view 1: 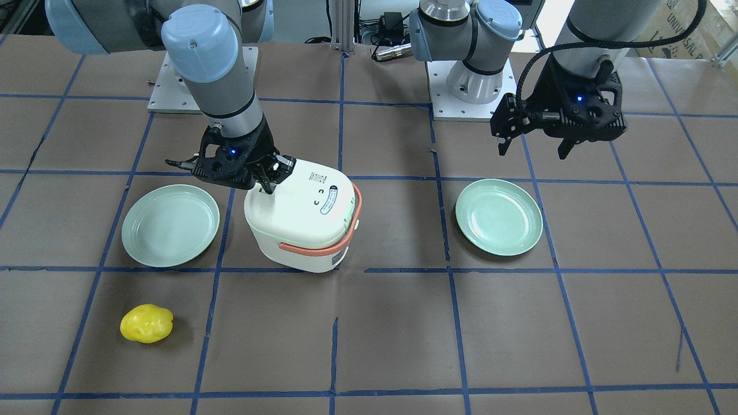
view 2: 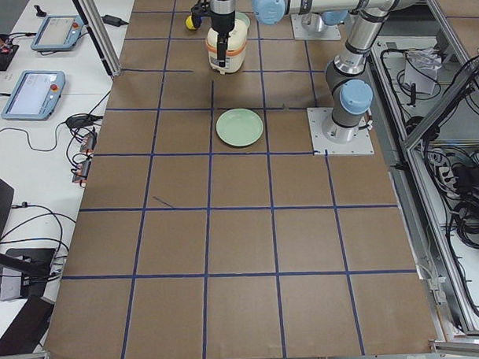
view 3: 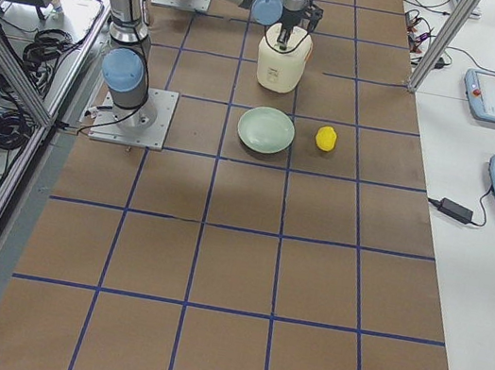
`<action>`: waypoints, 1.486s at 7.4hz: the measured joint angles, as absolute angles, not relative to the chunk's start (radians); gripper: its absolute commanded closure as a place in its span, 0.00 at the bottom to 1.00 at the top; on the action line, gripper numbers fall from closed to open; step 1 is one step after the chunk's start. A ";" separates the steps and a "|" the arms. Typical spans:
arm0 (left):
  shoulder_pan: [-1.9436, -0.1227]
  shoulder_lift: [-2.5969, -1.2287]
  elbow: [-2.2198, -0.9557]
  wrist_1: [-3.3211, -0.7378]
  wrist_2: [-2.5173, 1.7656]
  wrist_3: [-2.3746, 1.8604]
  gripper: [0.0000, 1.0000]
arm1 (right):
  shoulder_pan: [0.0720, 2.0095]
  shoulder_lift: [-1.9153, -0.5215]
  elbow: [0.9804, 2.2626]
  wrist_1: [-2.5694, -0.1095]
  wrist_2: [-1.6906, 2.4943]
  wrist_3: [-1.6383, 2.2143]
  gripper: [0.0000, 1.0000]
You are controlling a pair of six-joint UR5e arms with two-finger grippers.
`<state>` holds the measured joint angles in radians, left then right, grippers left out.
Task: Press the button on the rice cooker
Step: 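Lift the right gripper away as the cooker lid springs open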
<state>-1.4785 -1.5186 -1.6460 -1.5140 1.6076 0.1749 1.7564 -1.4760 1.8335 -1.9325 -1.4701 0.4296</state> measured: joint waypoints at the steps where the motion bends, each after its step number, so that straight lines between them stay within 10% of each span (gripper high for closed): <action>1: -1.478 -1.519 -1.646 -1.514 1.608 0.175 0.00 | 1.756 -1.477 1.833 -1.936 -1.472 0.428 0.85; 11: -1.479 -1.519 -1.646 -1.514 1.608 0.175 0.00 | 1.751 -1.490 1.749 -1.870 -1.472 0.416 0.74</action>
<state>-1.4787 -1.5186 -1.6460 -1.5140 1.6076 0.1749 1.7514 -1.4902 1.7491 -1.8700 -1.4721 0.4160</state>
